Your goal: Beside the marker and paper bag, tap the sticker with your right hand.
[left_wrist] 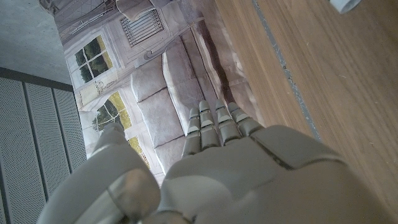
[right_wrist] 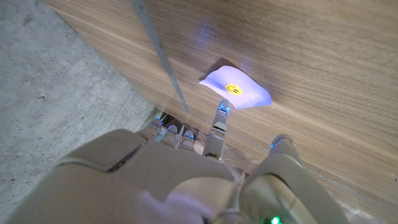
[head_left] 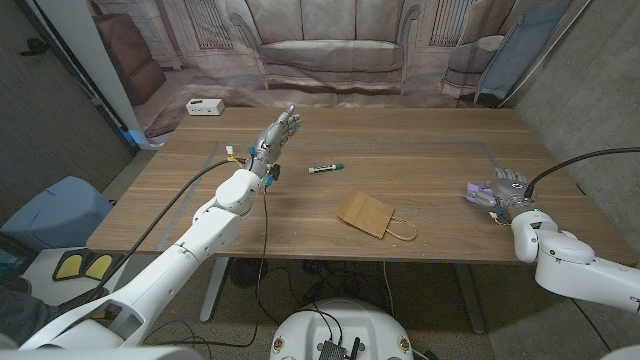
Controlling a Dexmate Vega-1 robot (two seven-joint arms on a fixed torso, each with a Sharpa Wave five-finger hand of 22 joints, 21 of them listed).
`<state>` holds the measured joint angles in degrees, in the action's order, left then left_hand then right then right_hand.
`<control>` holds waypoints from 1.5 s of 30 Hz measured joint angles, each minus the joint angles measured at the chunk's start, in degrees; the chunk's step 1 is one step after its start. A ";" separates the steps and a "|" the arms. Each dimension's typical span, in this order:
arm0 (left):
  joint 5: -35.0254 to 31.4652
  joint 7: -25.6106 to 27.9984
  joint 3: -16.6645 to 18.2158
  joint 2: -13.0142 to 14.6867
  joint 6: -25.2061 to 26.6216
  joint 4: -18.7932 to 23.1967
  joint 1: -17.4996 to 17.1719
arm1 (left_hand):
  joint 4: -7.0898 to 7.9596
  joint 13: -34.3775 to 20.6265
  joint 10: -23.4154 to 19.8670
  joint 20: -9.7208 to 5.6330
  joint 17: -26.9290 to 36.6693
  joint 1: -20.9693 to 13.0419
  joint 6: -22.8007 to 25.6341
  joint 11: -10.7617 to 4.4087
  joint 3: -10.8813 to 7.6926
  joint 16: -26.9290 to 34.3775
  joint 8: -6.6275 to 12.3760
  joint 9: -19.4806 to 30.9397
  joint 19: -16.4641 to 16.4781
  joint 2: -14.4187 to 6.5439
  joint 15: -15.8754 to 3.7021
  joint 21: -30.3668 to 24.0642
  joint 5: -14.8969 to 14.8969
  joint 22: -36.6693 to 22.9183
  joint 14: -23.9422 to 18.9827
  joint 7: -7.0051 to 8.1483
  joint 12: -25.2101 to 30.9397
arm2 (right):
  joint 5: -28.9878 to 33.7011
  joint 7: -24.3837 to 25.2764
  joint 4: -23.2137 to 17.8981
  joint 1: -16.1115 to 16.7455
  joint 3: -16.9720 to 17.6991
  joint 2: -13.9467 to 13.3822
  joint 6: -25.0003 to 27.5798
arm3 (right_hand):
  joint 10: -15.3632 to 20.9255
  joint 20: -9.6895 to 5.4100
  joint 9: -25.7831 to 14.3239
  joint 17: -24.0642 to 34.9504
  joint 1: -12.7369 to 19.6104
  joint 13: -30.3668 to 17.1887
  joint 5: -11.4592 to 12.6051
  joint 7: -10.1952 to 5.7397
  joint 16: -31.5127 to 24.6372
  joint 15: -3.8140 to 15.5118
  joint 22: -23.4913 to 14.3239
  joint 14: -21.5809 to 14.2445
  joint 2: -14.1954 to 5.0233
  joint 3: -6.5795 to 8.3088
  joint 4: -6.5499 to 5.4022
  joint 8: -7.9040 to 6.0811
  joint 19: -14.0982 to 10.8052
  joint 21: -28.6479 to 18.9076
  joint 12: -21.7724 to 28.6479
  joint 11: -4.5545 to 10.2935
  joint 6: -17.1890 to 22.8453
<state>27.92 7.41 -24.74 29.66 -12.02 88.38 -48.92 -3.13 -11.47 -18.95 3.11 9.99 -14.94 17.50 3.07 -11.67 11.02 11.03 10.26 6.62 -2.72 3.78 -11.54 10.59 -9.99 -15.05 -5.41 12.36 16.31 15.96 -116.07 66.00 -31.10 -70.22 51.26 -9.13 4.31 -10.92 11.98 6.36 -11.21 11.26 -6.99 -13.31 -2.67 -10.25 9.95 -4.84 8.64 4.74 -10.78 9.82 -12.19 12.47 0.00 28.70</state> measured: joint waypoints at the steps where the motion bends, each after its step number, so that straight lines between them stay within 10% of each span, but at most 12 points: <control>1: 0.01 -0.02 0.00 -0.01 -0.01 -0.02 0.02 | -0.15 0.00 0.00 0.00 0.00 0.00 0.00 0.00 -0.15 0.00 0.00 0.00 0.00 0.00 0.00 0.00 0.00 0.00 0.00 0.00 0.00 | -0.12 0.11 -0.12 0.08 0.12 -0.04 0.06 | 0.00 0.00 0.00 0.00 0.00 0.00 0.00 -0.05 0.00 0.00 0.00 0.00 0.00 0.00 0.00 0.02 0.00 0.00 0.00 0.00 -0.15; 5: 0.04 -0.08 0.00 -0.02 -0.14 -0.13 0.07 | -0.21 0.00 0.00 0.00 0.00 0.00 0.00 0.00 -0.21 0.00 0.00 0.00 0.00 0.00 0.00 0.00 0.00 0.00 0.00 0.00 0.00 | -0.62 0.63 -0.62 0.57 0.68 -0.25 0.27 | 0.00 0.00 0.00 0.00 0.00 0.00 0.00 0.23 0.00 0.00 0.00 0.00 0.00 0.24 0.24 0.86 0.00 0.00 -0.39 0.00 -3.73; 20: 0.13 -0.59 0.00 -0.07 -0.48 -0.71 0.41 | -0.21 0.00 -0.31 0.00 0.00 0.00 0.31 -0.31 -0.21 0.00 0.00 0.00 0.00 0.00 -0.22 0.00 0.00 0.00 -0.22 0.31 0.00 | -2.80 1.81 -1.71 1.69 2.22 -0.53 0.82 | -0.71 0.00 0.00 0.01 0.38 -0.13 -0.46 5.34 1.24 -0.43 -0.03 -0.21 0.39 0.88 0.87 1.29 0.00 0.33 -1.03 -3.84 -37.64; 42: 0.53 -1.26 0.09 -0.14 -1.18 -1.45 0.63 | -0.20 0.00 -1.13 0.00 0.00 0.38 1.24 -0.10 -0.21 0.00 0.00 0.00 0.00 -0.38 -0.41 0.00 0.00 0.00 -0.41 -0.01 0.00 | -6.27 6.47 -2.55 4.09 6.02 0.15 -2.22 | -0.71 0.19 -0.01 0.16 -0.61 -0.12 -0.45 7.00 1.27 -0.62 0.00 -0.01 1.38 0.39 0.69 -0.89 0.19 0.07 -0.99 -4.02 -38.02; 45: 0.56 -1.34 0.17 -0.13 -1.40 -1.46 0.60 | -0.20 0.00 -1.13 -0.01 0.00 0.38 1.24 -0.10 -0.21 0.00 0.00 0.00 0.00 -0.38 -0.41 0.00 0.00 0.00 -0.41 -0.02 0.00 | -6.74 7.36 -2.57 4.58 6.68 0.38 -3.16 | -0.70 -1.71 -0.01 0.02 -0.61 -0.13 -0.45 7.10 1.22 -0.61 0.13 -0.01 1.38 0.39 0.69 -0.89 0.00 -0.21 -0.56 -4.64 -37.87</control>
<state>28.48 6.07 -24.57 29.52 -13.43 86.91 -48.33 -3.32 -11.47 -20.08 3.11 9.99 -14.56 18.74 2.97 -11.88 11.02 11.03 10.25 6.62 -3.11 3.37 -11.54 10.59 -9.99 -15.46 -5.43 12.36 9.58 23.32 -118.64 70.58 -24.41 -69.84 48.10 -9.84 2.60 -10.92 12.00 5.75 -11.33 10.81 0.11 -12.09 -3.28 -10.12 9.94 -3.46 9.03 5.43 -11.67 9.82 -12.40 11.90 -4.64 -9.17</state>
